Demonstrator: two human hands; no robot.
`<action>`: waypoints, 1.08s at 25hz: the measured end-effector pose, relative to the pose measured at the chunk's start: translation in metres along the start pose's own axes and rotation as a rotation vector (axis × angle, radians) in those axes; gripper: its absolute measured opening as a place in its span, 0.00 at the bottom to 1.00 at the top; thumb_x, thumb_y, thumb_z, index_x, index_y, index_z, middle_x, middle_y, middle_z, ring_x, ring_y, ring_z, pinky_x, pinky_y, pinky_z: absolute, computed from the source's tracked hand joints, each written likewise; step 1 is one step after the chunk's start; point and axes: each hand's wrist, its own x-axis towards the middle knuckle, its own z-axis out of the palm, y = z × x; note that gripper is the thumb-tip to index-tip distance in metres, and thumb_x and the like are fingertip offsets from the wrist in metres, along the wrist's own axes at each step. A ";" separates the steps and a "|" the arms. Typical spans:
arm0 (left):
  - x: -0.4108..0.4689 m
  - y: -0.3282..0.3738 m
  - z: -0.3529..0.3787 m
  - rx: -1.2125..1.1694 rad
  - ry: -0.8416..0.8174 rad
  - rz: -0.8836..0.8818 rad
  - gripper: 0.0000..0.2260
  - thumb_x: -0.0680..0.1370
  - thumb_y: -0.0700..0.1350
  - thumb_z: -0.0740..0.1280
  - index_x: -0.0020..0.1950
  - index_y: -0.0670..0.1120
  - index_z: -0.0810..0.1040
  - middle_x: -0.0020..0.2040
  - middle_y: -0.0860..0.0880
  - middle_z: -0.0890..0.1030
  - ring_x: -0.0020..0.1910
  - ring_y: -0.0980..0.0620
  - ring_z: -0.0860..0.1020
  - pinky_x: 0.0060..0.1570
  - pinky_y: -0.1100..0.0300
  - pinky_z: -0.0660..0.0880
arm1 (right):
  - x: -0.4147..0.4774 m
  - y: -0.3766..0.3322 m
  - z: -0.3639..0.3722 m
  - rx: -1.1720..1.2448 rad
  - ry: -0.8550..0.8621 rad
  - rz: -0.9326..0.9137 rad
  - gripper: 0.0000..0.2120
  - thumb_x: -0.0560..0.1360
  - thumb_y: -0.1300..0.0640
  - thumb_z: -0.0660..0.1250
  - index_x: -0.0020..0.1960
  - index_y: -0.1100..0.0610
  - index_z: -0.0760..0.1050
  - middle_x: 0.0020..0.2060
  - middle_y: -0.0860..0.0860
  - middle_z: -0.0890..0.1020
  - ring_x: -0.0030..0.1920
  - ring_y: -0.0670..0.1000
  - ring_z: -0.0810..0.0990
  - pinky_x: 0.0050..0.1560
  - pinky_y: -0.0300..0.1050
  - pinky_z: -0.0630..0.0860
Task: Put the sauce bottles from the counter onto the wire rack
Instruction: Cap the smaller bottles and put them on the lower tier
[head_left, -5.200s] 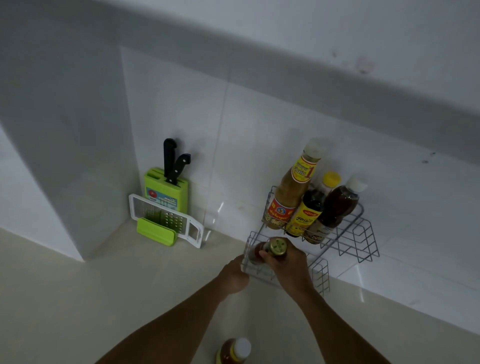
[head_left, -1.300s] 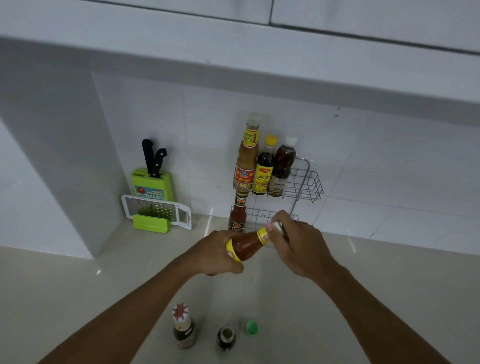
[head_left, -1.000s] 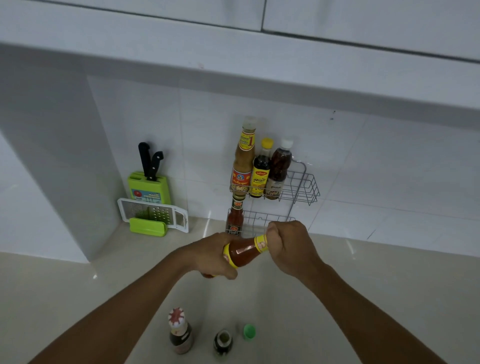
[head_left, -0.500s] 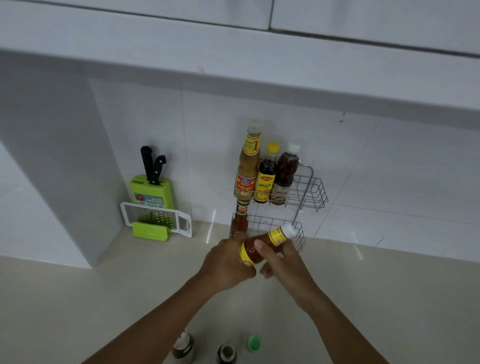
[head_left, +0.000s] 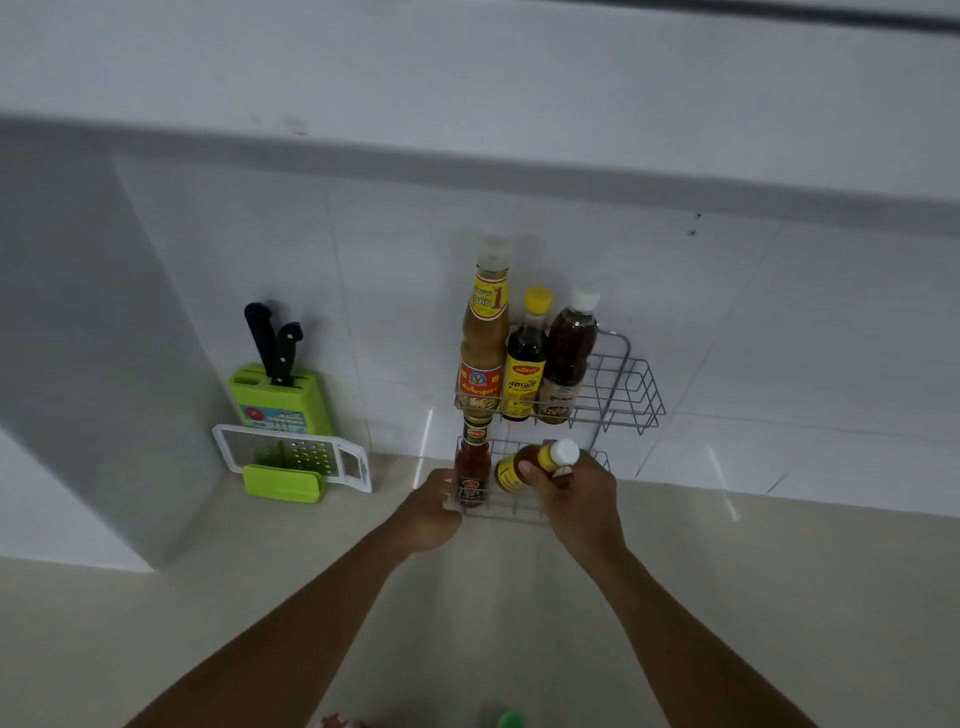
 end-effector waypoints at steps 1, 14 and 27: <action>0.010 -0.002 0.002 -0.001 -0.004 -0.033 0.30 0.73 0.35 0.65 0.75 0.47 0.62 0.69 0.46 0.72 0.73 0.45 0.68 0.65 0.52 0.72 | 0.010 0.005 0.005 -0.015 -0.020 -0.003 0.13 0.71 0.54 0.78 0.46 0.41 0.77 0.38 0.40 0.81 0.40 0.34 0.82 0.38 0.27 0.75; 0.051 -0.002 0.017 0.035 0.039 -0.073 0.34 0.61 0.43 0.58 0.69 0.49 0.72 0.65 0.46 0.79 0.63 0.43 0.78 0.57 0.53 0.76 | 0.084 0.045 0.043 -0.244 -0.410 0.069 0.13 0.74 0.51 0.75 0.51 0.59 0.81 0.40 0.49 0.81 0.41 0.48 0.79 0.41 0.40 0.72; 0.040 0.002 0.013 -0.009 0.006 -0.118 0.34 0.70 0.40 0.62 0.77 0.47 0.62 0.76 0.44 0.67 0.74 0.43 0.67 0.70 0.52 0.69 | 0.083 0.054 0.050 -0.300 -0.447 0.175 0.22 0.71 0.46 0.76 0.60 0.57 0.79 0.52 0.53 0.85 0.48 0.50 0.80 0.47 0.42 0.73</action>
